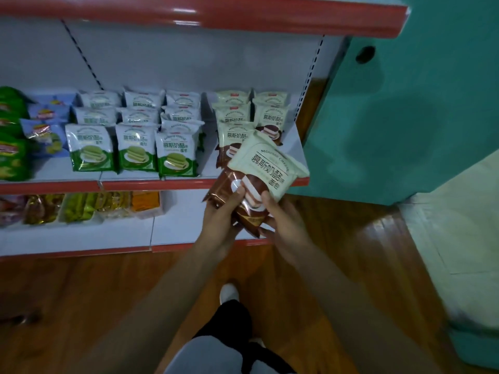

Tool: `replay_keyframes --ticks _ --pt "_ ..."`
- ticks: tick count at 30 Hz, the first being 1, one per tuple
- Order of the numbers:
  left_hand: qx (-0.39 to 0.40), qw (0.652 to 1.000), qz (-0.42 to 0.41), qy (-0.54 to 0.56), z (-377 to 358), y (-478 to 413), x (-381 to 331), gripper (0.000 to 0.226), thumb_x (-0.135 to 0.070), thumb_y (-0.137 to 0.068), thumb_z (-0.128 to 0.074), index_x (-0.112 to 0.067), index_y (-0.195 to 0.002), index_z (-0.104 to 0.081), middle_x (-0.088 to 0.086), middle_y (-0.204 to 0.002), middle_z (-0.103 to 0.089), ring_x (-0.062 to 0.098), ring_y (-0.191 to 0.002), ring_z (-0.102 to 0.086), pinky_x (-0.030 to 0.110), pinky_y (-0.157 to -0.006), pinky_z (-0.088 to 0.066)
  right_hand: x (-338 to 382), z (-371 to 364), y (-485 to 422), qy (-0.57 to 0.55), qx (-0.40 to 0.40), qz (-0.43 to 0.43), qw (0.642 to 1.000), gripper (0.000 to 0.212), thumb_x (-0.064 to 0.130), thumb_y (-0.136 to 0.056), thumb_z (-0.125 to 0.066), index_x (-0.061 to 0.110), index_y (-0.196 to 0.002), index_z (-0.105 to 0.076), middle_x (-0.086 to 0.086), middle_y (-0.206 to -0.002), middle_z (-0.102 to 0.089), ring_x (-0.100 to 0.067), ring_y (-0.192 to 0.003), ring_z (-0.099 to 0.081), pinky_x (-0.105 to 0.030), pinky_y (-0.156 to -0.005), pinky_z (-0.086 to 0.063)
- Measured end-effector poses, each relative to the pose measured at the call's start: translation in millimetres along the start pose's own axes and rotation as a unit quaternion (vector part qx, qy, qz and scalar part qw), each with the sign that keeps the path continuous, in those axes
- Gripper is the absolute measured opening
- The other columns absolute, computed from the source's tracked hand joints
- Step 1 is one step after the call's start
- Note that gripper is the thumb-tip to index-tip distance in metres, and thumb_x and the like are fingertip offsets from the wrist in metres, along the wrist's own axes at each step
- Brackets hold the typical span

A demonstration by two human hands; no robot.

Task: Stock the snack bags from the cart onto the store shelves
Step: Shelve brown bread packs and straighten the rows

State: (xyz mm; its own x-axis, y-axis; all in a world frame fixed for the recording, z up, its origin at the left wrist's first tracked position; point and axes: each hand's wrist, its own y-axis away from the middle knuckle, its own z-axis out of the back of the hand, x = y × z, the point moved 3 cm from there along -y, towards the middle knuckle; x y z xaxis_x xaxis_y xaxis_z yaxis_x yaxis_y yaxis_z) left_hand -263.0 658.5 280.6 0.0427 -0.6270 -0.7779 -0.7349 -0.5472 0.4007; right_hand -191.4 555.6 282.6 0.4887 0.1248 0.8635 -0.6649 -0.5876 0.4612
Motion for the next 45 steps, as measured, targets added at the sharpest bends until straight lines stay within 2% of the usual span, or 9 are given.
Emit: replay_keyframes --ticks 5,10,16,21,25,30,34,42,45 --pt "-0.007 0.998 0.07 0.004 -16.9 -40.2 16.8 0.048 -0.023 -0.082 -0.066 -0.015 -0.126 -0.052 0.01 -0.12 -0.065 0.027 -0.115 -0.061 0.036 -0.09 -0.052 16.6 25.5 -50.1 -0.013 -0.037 -0.006 0.999 0.045 0.021 -0.08 -0.073 0.027 -0.122 -0.058 -0.002 -0.118 -0.067 -0.026 -0.11 -0.063 -0.053 -0.094 -0.05" --pt "-0.096 0.982 0.07 -0.148 -23.0 -96.8 16.6 0.091 -0.031 -0.078 -0.073 -0.02 -0.148 -0.016 0.007 -0.152 -0.031 0.029 -0.138 -0.034 0.044 -0.108 -0.034 46.5 56.3 -104.6 0.02 -0.052 0.01 0.998 0.044 0.003 -0.081 -0.07 0.019 -0.12 -0.06 -0.005 -0.118 -0.068 -0.024 -0.108 -0.064 -0.042 -0.092 -0.053" --pt "-0.01 0.941 -0.038 -0.337 -51.1 -155.4 7.3 0.044 -0.033 -0.087 -0.063 -0.016 -0.126 -0.053 0.001 -0.123 -0.061 0.021 -0.116 -0.057 0.035 -0.096 -0.048 65.7 80.0 -168.7 0.087 -0.051 0.02 0.995 0.063 0.013 -0.074 -0.077 0.015 -0.13 -0.049 -0.004 -0.123 -0.065 -0.023 -0.112 -0.062 -0.039 -0.09 -0.054" --pt "-0.038 0.931 -0.034 -0.363 -66.4 -195.0 5.4 0.046 -0.034 -0.089 -0.062 -0.014 -0.128 -0.05 0.0 -0.117 -0.061 0.02 -0.11 -0.059 0.029 -0.085 -0.047 83.7 90.1 -210.3 0.167 -0.106 0.046 0.979 0.045 0.008 -0.082 -0.07 0.01 -0.122 -0.049 0.002 -0.111 -0.061 -0.014 -0.099 -0.059 -0.02 -0.073 -0.05" --pt "-0.077 0.94 -0.02 -0.33 -71.5 -222.4 9.5 0.057 -0.022 -0.091 -0.06 -0.011 -0.138 -0.03 0.007 -0.131 -0.055 0.021 -0.115 -0.055 0.031 -0.091 -0.046 80.6 97.1 -246.9 0.186 -0.107 0.017 0.977 0.04 0.009 -0.08 -0.072 0.01 -0.118 -0.058 -0.006 -0.116 -0.065 -0.021 -0.104 -0.062 -0.032 -0.087 -0.051" --pt "-0.147 0.858 -0.047 -0.491 -78.7 -249.8 21.8 0.043 -0.025 -0.09 -0.058 -0.012 -0.129 -0.048 0.016 -0.122 -0.052 0.032 -0.115 -0.05 0.039 -0.095 -0.047 70.1 106.9 -286.5 0.241 -0.098 -0.009 0.965 0.032 0.014 -0.082 -0.072 0.015 -0.112 -0.061 -0.005 -0.118 -0.066 -0.022 -0.108 -0.062 -0.037 -0.09 -0.053" --pt "-0.151 0.902 -0.001 -0.404 -79.7 -270.7 43.5 0.043 -0.021 -0.087 -0.056 -0.015 -0.129 -0.046 0.008 -0.122 -0.058 0.028 -0.115 -0.055 0.045 -0.095 -0.05 61.2 113.2 -316.1 0.255 -0.091 -0.032 0.962 0.031 0.014 -0.085 -0.067 0.018 -0.115 -0.06 -0.005 -0.121 -0.065 -0.024 -0.11 -0.061 -0.04 -0.091 -0.053" --pt "-0.15 0.944 0.003 -0.293 -94.3 -287.1 62.9 0.03 -0.018 -0.088 -0.064 -0.021 -0.108 -0.043 -0.003 -0.105 -0.054 0.014 -0.103 -0.055 0.024 -0.081 -0.045 43.2 108.9 -346.9 0.239 -0.086 -0.093 0.963 0.02 0.012 -0.09 -0.058 0.02 -0.109 -0.061 -0.006 -0.111 -0.064 -0.025 -0.099 -0.061 -0.048 -0.087 -0.055" --pt "-0.17 0.951 -0.004 -0.259 -94.0 -295.5 61.7 0.023 -0.015 -0.089 -0.062 -0.022 -0.103 -0.044 -0.009 -0.088 -0.055 0.005 -0.081 -0.055 0.014 -0.067 -0.044 53.8 104.3 -355.8 0.257 -0.083 -0.064 0.961 0.023 0.009 -0.089 -0.059 0.018 -0.11 -0.062 -0.007 -0.114 -0.065 -0.026 -0.102 -0.06 -0.047 -0.091 -0.053"
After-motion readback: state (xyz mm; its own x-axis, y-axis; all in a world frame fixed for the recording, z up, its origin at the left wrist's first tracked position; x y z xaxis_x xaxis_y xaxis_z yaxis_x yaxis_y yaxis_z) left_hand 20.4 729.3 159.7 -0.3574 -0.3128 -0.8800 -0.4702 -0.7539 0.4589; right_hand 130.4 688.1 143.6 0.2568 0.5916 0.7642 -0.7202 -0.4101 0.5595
